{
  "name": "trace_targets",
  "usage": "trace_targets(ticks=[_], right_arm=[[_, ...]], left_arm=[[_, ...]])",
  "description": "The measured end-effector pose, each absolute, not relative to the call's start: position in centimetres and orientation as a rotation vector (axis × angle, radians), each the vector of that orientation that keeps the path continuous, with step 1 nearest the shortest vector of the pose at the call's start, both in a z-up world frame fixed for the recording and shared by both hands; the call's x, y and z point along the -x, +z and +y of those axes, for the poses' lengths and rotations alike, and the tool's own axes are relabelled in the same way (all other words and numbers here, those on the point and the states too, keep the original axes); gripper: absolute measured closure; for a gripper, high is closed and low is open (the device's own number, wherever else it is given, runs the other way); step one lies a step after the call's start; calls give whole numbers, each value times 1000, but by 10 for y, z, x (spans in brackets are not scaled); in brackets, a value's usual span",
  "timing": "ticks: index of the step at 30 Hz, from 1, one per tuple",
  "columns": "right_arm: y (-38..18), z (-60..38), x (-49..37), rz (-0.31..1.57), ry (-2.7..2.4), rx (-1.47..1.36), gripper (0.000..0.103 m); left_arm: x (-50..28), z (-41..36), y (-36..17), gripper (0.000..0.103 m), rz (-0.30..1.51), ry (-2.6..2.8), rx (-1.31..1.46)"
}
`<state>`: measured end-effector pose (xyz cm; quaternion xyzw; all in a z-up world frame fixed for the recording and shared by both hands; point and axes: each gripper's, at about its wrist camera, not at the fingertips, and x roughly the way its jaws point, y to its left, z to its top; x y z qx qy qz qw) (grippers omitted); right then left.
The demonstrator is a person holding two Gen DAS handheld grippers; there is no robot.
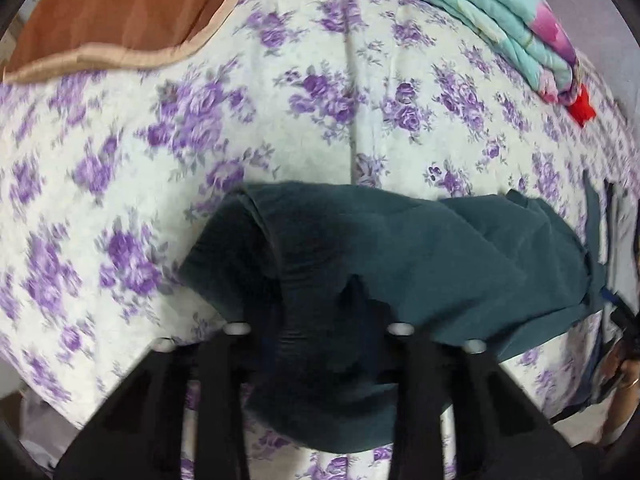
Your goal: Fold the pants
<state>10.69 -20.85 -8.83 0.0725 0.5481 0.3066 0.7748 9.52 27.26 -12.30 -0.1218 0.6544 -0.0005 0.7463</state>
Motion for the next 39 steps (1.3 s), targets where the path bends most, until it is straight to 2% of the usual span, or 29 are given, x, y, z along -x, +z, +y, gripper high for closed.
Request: trace_targets(ticks=[4, 7, 10, 13, 14, 17, 19, 21, 24, 28, 30, 31, 32, 34, 35, 39], right_arm=[[-89, -210, -122, 1186, 664, -138, 30], [-88, -212, -137, 1163, 626, -101, 30], [-91, -215, -153, 1164, 600, -102, 30], [-98, -214, -165, 1176, 561, -79, 30], [-101, -214, -167, 1186, 545, -72, 30], [-102, -224, -174, 1198, 491, -82, 30], [-94, -244, -177, 1168, 421, -130, 30], [-89, -263, -184, 1143, 344, -177, 29], [-90, -276, -208, 1121, 215, -163, 29], [-107, -261, -244, 1137, 151, -126, 29], [-121, -249, -259, 1168, 110, -94, 29], [-130, -242, -268, 1186, 82, -52, 31], [-138, -238, -274, 1203, 46, 0, 46], [-146, -245, -280, 1223, -31, -11, 82], [-142, -252, -280, 1215, -21, -67, 97], [-77, -283, -243, 1040, 129, -225, 97]], left_arm=[[-101, 259, -95, 85, 1432, 20, 132], [-107, 260, -51, 85, 1296, 50, 82], [-120, 271, -31, 85, 1220, 120, 60], [-137, 279, -59, 84, 1252, 227, -51], [-142, 283, -74, 81, 1284, 247, -45], [-145, 287, -133, 75, 1442, 276, -78], [-138, 281, -134, 75, 1413, 275, -100], [-132, 283, -124, 61, 1395, 297, -61], [-120, 283, -98, 48, 1318, 343, -30], [-97, 256, -51, 36, 1154, 346, -4], [-86, 235, -38, 20, 1081, 321, 37], [-79, 218, -33, 16, 1040, 300, 68], [-73, 203, -32, 11, 1011, 264, 99], [-64, 173, -40, 11, 990, 206, 184], [-63, 165, -46, 11, 1000, 183, 216], [-65, 132, -94, 11, 1105, 125, 280]])
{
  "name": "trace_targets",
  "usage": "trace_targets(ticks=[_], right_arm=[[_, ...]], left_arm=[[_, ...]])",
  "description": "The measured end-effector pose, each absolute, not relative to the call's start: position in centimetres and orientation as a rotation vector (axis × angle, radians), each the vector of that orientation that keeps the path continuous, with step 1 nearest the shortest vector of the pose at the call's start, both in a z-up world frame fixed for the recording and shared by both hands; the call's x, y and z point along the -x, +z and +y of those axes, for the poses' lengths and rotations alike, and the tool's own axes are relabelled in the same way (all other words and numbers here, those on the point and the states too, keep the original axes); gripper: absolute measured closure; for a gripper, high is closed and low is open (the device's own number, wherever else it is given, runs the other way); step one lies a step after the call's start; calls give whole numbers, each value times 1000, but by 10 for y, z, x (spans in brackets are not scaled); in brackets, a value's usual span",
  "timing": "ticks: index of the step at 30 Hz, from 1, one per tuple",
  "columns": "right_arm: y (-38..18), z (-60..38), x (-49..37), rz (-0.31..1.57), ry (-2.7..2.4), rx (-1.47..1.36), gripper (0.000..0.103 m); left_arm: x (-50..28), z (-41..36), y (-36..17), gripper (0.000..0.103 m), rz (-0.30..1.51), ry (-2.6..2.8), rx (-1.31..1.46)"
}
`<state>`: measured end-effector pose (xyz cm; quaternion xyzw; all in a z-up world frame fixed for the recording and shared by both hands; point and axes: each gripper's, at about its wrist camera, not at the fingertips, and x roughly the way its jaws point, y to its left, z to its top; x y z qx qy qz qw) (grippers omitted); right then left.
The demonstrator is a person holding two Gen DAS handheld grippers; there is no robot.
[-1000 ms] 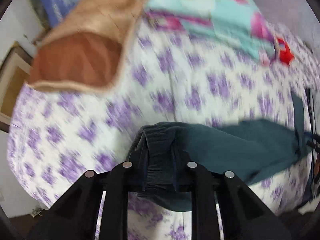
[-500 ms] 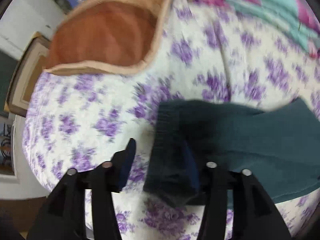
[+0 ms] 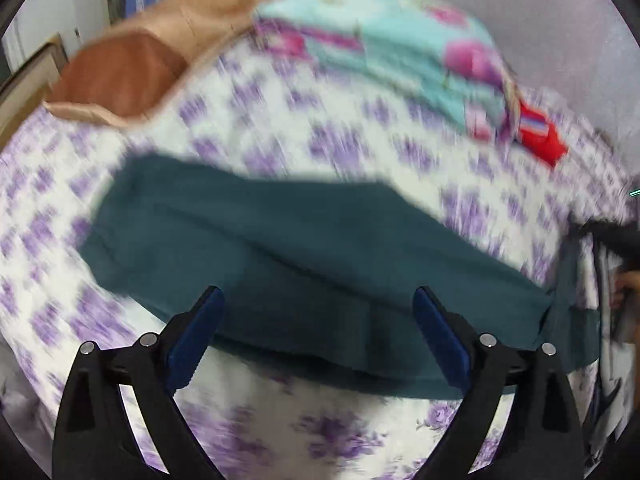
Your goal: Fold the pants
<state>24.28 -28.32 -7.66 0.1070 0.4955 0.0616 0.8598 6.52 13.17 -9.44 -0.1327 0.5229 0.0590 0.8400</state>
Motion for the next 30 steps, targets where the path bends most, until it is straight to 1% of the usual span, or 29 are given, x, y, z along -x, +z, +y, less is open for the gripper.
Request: trace_targets(ticks=[1, 3, 5, 6, 8, 10, 11, 13, 14, 15, 16, 17, 20, 21, 23, 25, 28, 29, 30], right_arm=[[-46, -301, -217, 964, 189, -282, 97], [-10, -331, -174, 868, 268, -346, 97], [5, -357, -137, 821, 303, -389, 97], [3, -376, -115, 821, 304, -426, 97], [-20, -400, -95, 878, 279, -492, 97], [-70, -422, -77, 989, 208, -578, 96], [-97, -431, -71, 1051, 170, -621, 94], [-137, -438, -63, 1178, 75, -636, 93], [-145, -439, -59, 1195, 59, -644, 92], [-143, -440, -53, 1172, 66, -669, 86], [-133, -442, -46, 1141, 64, -675, 65], [-123, -441, -44, 1116, 72, -657, 59], [-82, -427, -45, 1027, 53, -478, 58], [-71, -421, -49, 995, 71, -436, 58], [-67, -406, -71, 1002, 125, -350, 59], [-78, -391, -98, 1048, 116, -232, 59], [-103, -394, -122, 1157, 135, -204, 59], [-112, -394, -129, 1200, 131, -174, 75], [-113, -396, -133, 1211, 135, -171, 96]], left_arm=[[-69, 121, -107, 11, 1135, 110, 235], [-73, 115, -121, 12, 1179, 144, 165], [-77, 114, -131, 11, 1218, 165, 149], [-78, 117, -134, 12, 1227, 178, 153], [-81, 124, -140, 11, 1239, 210, 151], [-84, 133, -142, 11, 1246, 219, 153], [-85, 137, -142, 11, 1252, 221, 157], [-85, 142, -142, 11, 1261, 227, 151], [-86, 144, -140, 11, 1261, 240, 139], [-85, 144, -138, 12, 1257, 244, 134], [-84, 145, -132, 12, 1242, 241, 140], [-82, 146, -126, 12, 1228, 235, 151], [-78, 141, -110, 12, 1182, 198, 176], [-77, 136, -106, 12, 1163, 180, 170], [-77, 126, -100, 12, 1136, 152, 167], [-79, 112, -99, 12, 1140, 116, 169], [-84, 91, -99, 12, 1138, 85, 172], [-86, 84, -100, 12, 1133, 64, 179], [-89, 76, -101, 12, 1126, 37, 178]])
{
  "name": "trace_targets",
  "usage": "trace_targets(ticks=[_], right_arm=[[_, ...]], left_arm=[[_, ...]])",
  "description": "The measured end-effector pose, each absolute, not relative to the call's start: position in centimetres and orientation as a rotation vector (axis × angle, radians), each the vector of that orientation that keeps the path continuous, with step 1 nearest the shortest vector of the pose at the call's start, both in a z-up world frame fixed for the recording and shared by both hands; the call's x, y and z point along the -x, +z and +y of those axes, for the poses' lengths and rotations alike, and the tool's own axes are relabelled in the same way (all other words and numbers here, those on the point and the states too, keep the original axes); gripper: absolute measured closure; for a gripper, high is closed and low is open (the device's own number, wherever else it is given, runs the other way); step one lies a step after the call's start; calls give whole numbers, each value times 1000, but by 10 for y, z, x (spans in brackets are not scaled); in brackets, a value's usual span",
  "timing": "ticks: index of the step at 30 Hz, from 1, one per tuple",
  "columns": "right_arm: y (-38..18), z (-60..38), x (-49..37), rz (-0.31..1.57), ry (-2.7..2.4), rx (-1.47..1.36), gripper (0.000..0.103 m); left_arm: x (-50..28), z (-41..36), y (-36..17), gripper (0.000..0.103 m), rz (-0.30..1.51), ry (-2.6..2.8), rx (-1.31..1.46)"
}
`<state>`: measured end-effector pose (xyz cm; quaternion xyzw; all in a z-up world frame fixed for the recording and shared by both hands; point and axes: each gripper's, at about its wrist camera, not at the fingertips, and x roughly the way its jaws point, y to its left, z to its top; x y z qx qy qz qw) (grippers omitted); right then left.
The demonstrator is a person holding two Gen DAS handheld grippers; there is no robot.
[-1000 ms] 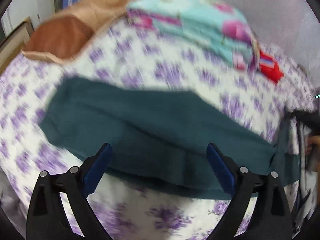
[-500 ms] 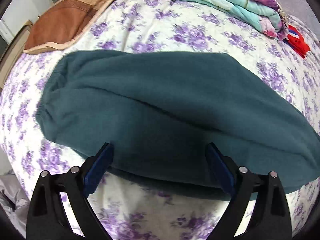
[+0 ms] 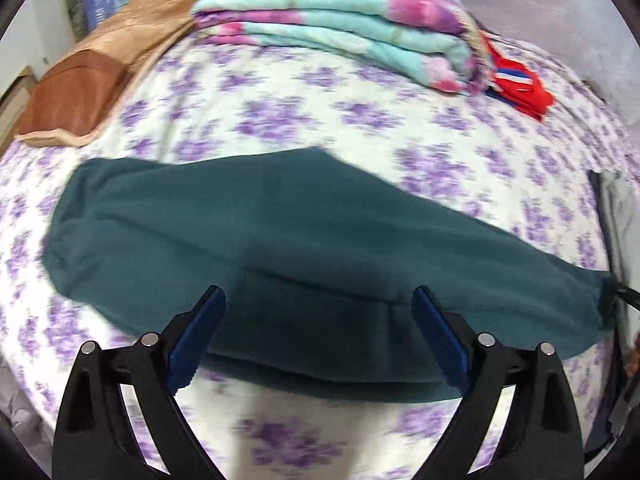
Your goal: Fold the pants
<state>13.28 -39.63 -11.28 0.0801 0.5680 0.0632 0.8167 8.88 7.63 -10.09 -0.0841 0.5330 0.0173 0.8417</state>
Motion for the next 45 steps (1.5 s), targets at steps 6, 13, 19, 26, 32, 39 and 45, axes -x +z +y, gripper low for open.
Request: trace_targets(ticks=[6, 13, 19, 26, 32, 39, 45], right_arm=[[-82, -435, -118, 1043, 87, -267, 96], [-88, -404, -121, 1074, -2, -69, 56], [-130, -386, -103, 1322, 212, -128, 52], [-61, -331, -136, 1119, 382, -159, 42], [-80, -165, -214, 1087, 670, -20, 41], [-138, 9, -252, 1281, 916, 32, 65], [-148, 59, -234, 1304, 1033, 292, 95]], left_arm=[[-93, 60, -120, 12, 1177, 26, 178], [-90, 72, -126, 12, 1216, 62, 172], [-98, 107, -116, 11, 1157, 172, 147], [-89, 165, -131, 12, 1224, 311, 297], [-92, 148, -106, 11, 1101, 262, 211], [-85, 159, -148, 9, 1199, 237, 273], [-64, 159, -151, 8, 1177, 200, 237]])
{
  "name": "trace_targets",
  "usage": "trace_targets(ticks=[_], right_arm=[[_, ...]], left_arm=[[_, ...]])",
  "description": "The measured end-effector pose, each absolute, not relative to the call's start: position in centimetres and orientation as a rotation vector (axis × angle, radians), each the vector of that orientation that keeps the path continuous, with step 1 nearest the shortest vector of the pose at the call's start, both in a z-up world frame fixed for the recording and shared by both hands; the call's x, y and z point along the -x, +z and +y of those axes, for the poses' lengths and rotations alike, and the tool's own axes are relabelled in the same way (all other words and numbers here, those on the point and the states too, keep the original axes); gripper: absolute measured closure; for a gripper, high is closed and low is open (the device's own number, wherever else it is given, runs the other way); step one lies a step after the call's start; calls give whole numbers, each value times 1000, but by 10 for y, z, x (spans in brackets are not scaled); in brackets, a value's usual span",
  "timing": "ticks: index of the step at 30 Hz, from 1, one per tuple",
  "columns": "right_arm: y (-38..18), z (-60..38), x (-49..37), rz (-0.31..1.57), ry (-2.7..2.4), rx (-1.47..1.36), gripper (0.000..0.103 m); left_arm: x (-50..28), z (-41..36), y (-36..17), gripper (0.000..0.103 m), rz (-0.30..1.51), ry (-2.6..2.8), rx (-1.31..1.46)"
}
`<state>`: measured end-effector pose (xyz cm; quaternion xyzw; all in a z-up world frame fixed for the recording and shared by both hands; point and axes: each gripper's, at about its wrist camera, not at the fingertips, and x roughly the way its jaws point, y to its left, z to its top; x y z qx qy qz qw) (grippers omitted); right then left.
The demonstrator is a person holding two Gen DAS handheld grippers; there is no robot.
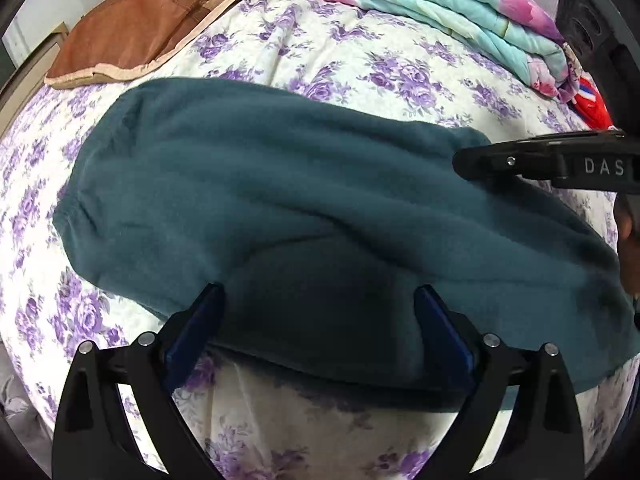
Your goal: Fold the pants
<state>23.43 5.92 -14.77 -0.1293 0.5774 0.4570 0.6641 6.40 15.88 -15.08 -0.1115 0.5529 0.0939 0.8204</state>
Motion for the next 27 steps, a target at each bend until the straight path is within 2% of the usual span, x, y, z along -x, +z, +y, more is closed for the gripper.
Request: trace_targets(ticks=[5, 7, 9, 10, 11, 12, 15, 16, 17, 19, 21, 22, 24, 26, 27], right_arm=[[-128, 45, -269, 1223, 966, 165, 96], [-151, 54, -264, 1222, 920, 293, 95], [-154, 53, -258, 1187, 919, 297, 92], [-148, 49, -259, 1194, 922, 252, 82], [-139, 40, -262, 1180, 903, 200, 66], [-127, 26, -266, 1150, 874, 143, 61], [-112, -10, -278, 1155, 832, 12, 62], [-110, -14, -276, 1169, 849, -10, 66], [-112, -9, -271, 1185, 878, -5, 70], [-122, 4, -262, 1210, 919, 30, 70], [-140, 19, -248, 1258, 898, 97, 67], [-154, 24, -243, 1275, 841, 184, 62], [-148, 20, -234, 1205, 803, 261, 61], [-127, 1, -225, 1174, 714, 262, 35], [-112, -20, -219, 1138, 716, 192, 31]], left_arm=[[-62, 156, -154, 6, 1181, 199, 216], [-60, 155, -155, 6, 1178, 194, 209], [-63, 160, -157, 6, 1183, 187, 201], [-63, 162, -156, 6, 1191, 179, 206], [-67, 165, -156, 6, 1195, 174, 213], [-67, 168, -154, 6, 1199, 170, 224], [-67, 180, -138, 7, 1188, 187, 268], [-66, 183, -133, 7, 1169, 196, 276], [-64, 187, -126, 7, 1141, 205, 287], [-63, 195, -122, 7, 1119, 239, 298], [-70, 203, -137, 7, 1174, 309, 269], [-74, 206, -148, 6, 1211, 323, 263], [-77, 210, -158, 4, 1239, 332, 269], [-79, 208, -148, 4, 1261, 351, 259], [-78, 207, -142, 5, 1257, 359, 253]])
